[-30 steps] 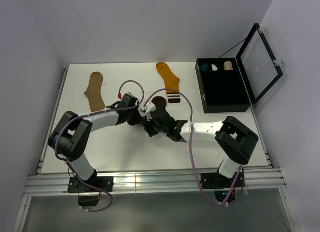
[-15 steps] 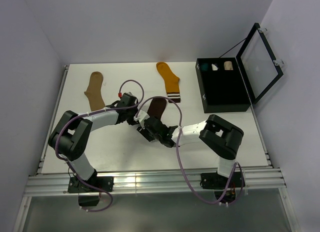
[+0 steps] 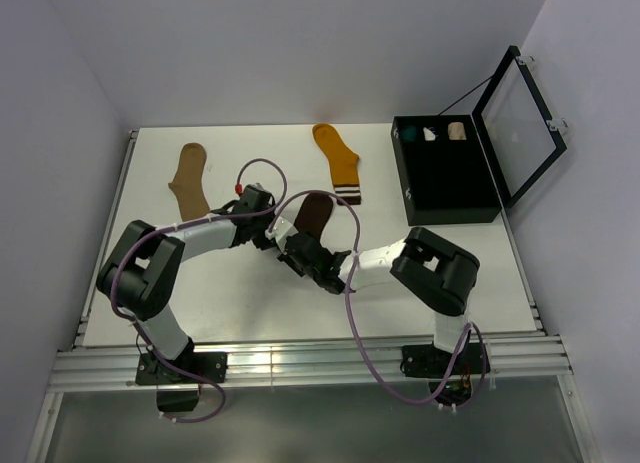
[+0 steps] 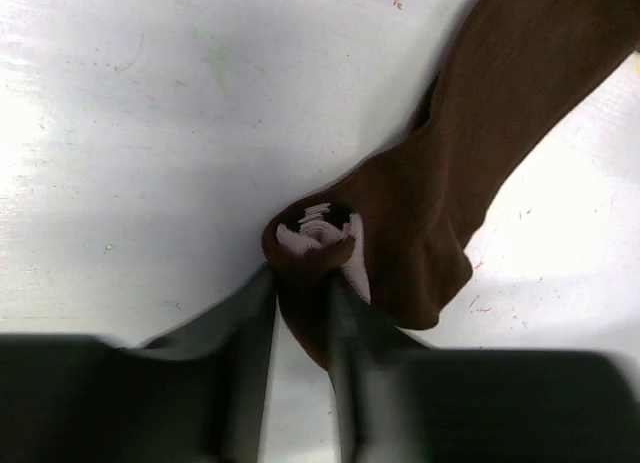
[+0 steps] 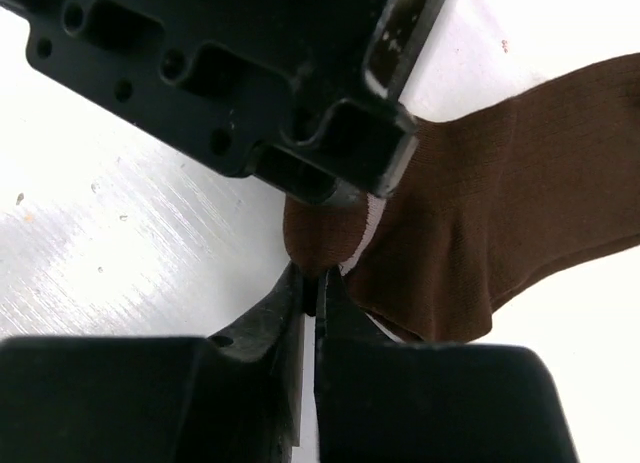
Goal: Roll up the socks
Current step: Roll the sock at the center of the board.
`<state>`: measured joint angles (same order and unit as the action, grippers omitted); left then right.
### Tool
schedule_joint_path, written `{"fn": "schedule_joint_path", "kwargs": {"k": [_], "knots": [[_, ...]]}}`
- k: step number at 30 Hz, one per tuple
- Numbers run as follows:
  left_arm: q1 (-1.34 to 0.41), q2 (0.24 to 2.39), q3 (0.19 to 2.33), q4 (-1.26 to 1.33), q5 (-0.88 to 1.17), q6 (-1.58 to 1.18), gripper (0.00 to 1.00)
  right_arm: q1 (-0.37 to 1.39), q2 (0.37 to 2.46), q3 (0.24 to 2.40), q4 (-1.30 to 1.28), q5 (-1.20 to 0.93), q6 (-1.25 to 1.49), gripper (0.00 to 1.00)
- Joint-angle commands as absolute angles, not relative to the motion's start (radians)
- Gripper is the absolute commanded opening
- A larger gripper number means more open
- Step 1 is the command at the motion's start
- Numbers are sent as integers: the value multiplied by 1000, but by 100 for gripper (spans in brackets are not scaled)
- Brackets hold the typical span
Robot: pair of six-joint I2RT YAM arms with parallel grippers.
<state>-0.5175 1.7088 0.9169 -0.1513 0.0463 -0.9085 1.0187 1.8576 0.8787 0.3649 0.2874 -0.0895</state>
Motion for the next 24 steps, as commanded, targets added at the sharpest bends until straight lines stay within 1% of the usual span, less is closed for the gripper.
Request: {"fn": "schedule_joint_path", "kwargs": {"k": [1,2,3,5,6,7,9,10,11,16,17,20,21,24], "knots": [[-523,1704,897,-210,40,-894,36,1016,1878,882,388,247,-52,0],[-523,1695,896,-209,32,-897,40,1014,1862,877,385,232,-42,0],[-523,1677,891,-203,28,-903,48,1009,1855,874,379,212,-16,0],[-523,1654,885,-195,20,-911,57,988,1827,868,356,143,-2,0],[-522,1629,878,-189,11,-922,64,979,1816,862,345,120,44,0],[-522,1617,873,-184,8,-928,67,960,1796,859,341,57,58,0],[-515,1582,852,-170,5,-948,73,936,1776,850,330,5,96,0],[-511,1569,841,-155,5,-959,73,911,1758,841,330,-87,110,0],[-505,1546,830,-146,6,-980,73,898,1752,836,330,-122,123,0],[-468,1465,738,-77,9,-1038,81,810,1755,819,356,-365,228,0],[-468,1444,729,-57,8,-1049,81,795,1762,816,368,-453,274,0],[-466,1425,693,-28,20,-1060,82,727,1811,813,425,-578,366,0],[-468,1425,692,-23,24,-1063,81,697,1825,815,455,-648,391,0],[-468,1440,681,-9,49,-1069,79,645,1885,819,515,-760,478,0]]}}
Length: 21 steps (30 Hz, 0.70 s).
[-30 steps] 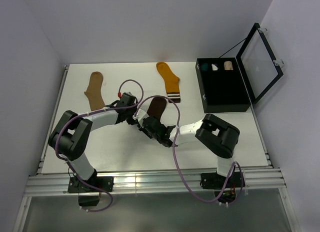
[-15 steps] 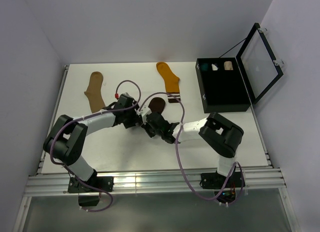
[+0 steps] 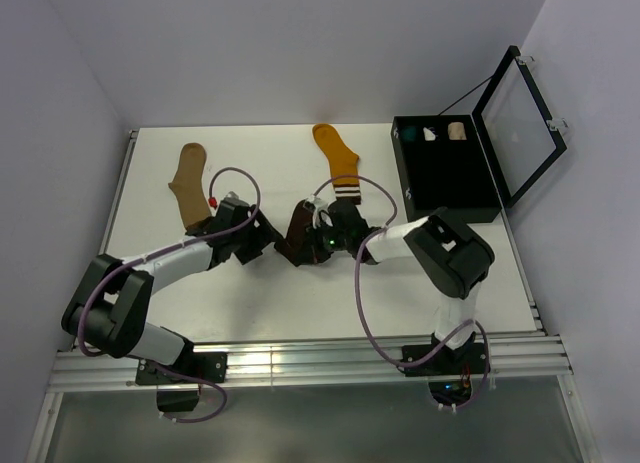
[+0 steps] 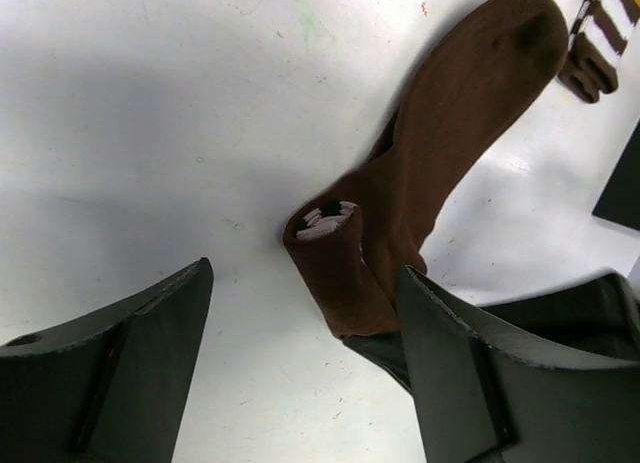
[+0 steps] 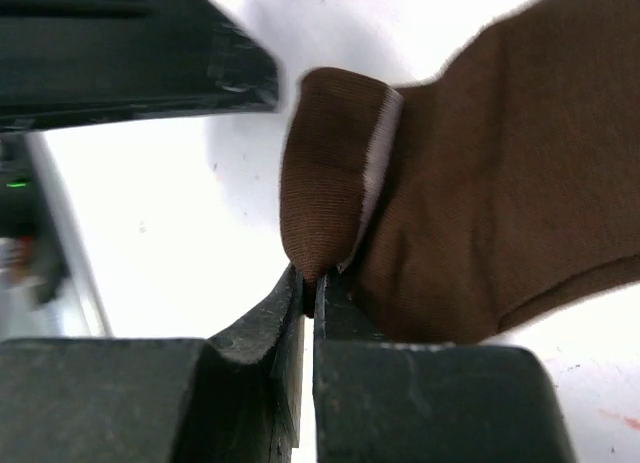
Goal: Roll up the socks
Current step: Roll the sock at the center of the board.
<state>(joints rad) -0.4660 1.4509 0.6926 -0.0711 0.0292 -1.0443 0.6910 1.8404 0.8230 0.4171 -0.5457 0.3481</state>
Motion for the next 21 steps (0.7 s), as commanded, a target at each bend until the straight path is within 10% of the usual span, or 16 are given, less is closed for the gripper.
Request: {"fn": "schedule_joint_path", "kwargs": {"k": [1,21], "knots": [[-468,1445,678,-9,58,-1071,78,634,1914,816,543,-785,503,0],[-506,1592,710,17,38,-1086,61,520,2082,824,729,-930,761,0]]}}
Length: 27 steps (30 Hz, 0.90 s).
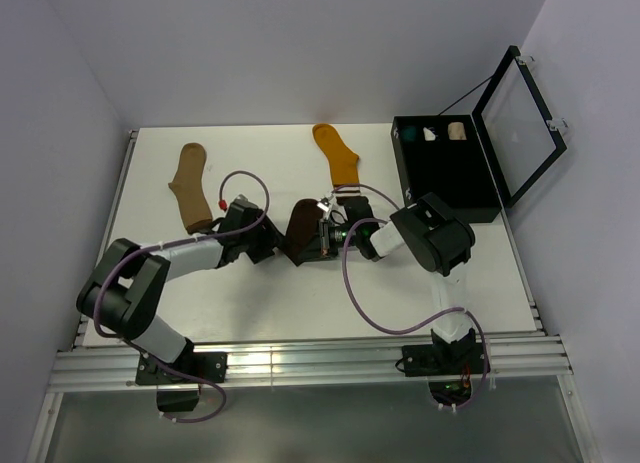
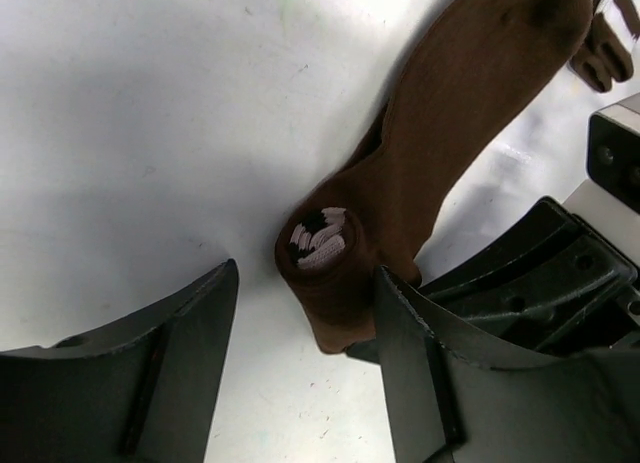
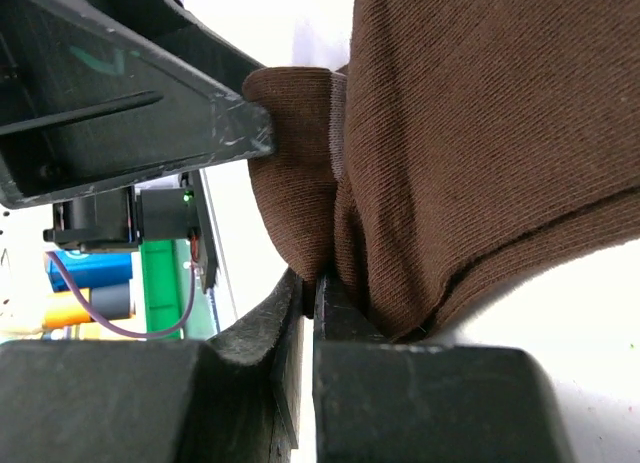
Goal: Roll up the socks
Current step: Roll the sock at the center of the board.
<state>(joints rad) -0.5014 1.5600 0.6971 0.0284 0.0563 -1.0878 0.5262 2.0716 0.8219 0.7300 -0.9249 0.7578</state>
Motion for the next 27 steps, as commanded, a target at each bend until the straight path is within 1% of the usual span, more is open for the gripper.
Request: {"fn": "schedule_joint_path", "kwargs": {"k": [1,2,4,5,7,8,10,12,13,14,15,16,17,19,20,22,26,27], "knots": [[-506,1603,715,12,35,-1088,60,520,2085,824,729,-930,765,0],[-506,1609,718,3,32,-1085,57,520,2083,824,727,-930,768,0],[-508,1627,727,3,31,-1080,52,520,2085,824,730,-928,772,0],[-509,1632,733,-27,26,-1078,47,520,2085,824,732,-927,772,0],[-511,1647,742,-43,23,-1072,39,520,2072,822,710,-908,755,0],[-512,1652,745,-48,23,-1069,32,520,2065,818,704,-901,747,1],[-514,1664,759,-67,20,-1057,24,520,2031,810,672,-874,715,3],[-515,1669,772,-86,15,-1042,17,522,1978,805,611,-842,678,9],[-515,1677,787,-110,12,-1019,15,525,1956,798,591,-803,635,16],[-515,1678,795,-127,6,-1006,12,526,1933,790,571,-784,612,20],[-514,1681,802,-139,5,-996,11,528,1883,784,528,-763,591,23],[-515,1686,813,-162,5,-974,9,535,1856,781,500,-705,540,31],[-515,1686,819,-170,5,-965,9,541,1829,772,477,-674,514,36],[-515,1693,842,-189,5,-931,8,558,1743,762,408,-589,432,42],[-515,1697,851,-208,5,-920,8,583,1689,756,364,-493,404,48],[-515,1709,880,-230,3,-885,9,616,1642,750,331,-401,323,55],[-515,1727,919,-275,5,-844,9,738,1554,750,287,-123,192,60],[-515,1730,923,-275,5,-839,9,796,1548,752,288,-29,170,61]]}}
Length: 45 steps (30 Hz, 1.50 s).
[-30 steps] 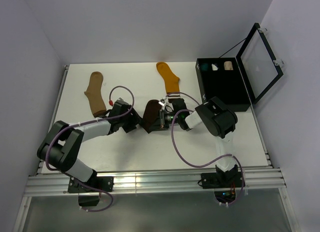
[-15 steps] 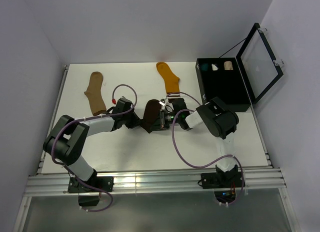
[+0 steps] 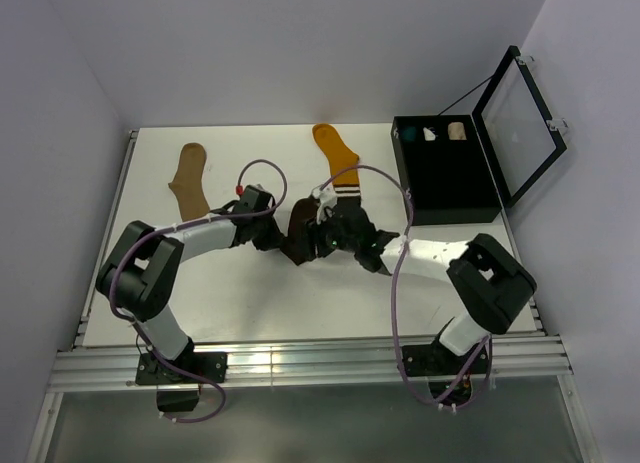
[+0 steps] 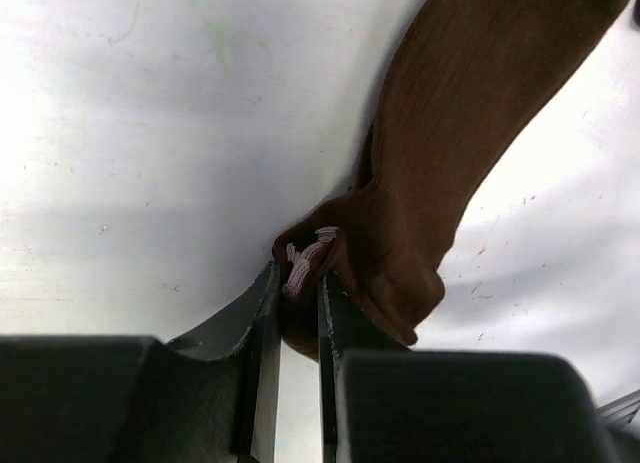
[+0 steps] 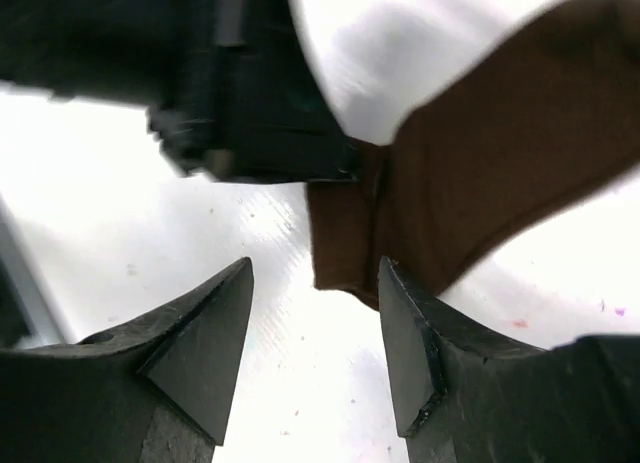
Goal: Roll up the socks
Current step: Roll the sock at the center of the board.
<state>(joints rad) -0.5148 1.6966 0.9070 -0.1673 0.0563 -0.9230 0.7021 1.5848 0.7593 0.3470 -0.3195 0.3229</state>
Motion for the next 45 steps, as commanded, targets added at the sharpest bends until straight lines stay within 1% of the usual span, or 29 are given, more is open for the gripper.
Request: {"fn": "schedule_joint_path", "kwargs": {"k": [1,3,10,15,23,26,27,29,30,31,33,34,35,36,37,38,39,40,44,45], "knots": [[-514,1741,933,-276,6,-830,9,823,1548,755,291,-2,132,61],[-515,1764,943,-282,18,-822,9,894,1566,765,304,102,86,61],[-515,1770,945,-279,41,-818,9,1025,1677,821,344,276,11,61],[-515,1770,946,-284,43,-815,9,1055,1747,857,359,319,-58,61],[-515,1772,950,-287,49,-819,10,1071,1815,873,356,330,-75,58],[-515,1770,953,-288,55,-819,11,1072,1839,874,351,331,-74,52],[-515,1770,954,-291,55,-819,11,1072,1839,873,354,333,-74,48],[-515,1770,954,-288,61,-818,12,1072,1847,870,356,336,-71,43],[-515,1770,954,-285,66,-818,12,1074,1850,871,354,331,-68,35],[-515,1770,954,-282,71,-818,13,1074,1858,874,350,330,-64,31],[-515,1764,950,-275,86,-819,16,1072,1862,873,347,330,-54,21],[-515,1761,948,-269,90,-822,19,1071,1862,870,347,319,-49,9],[-515,1756,945,-262,95,-822,25,1068,1861,870,339,310,-45,5],[-515,1743,940,-256,98,-821,29,1063,1856,868,336,299,-32,0],[-515,1735,939,-253,104,-819,32,1060,1852,864,333,285,-23,0],[-515,1727,937,-244,110,-816,39,1049,1839,867,316,232,-14,0],[-515,1709,933,-241,115,-816,43,1039,1835,870,304,203,-2,0],[-515,1697,930,-236,114,-819,50,1026,1822,868,296,165,30,0],[-511,1631,910,-219,72,-844,68,954,1783,854,284,-27,103,0],[-509,1600,894,-212,61,-857,72,919,1778,856,281,-120,130,0]]}}
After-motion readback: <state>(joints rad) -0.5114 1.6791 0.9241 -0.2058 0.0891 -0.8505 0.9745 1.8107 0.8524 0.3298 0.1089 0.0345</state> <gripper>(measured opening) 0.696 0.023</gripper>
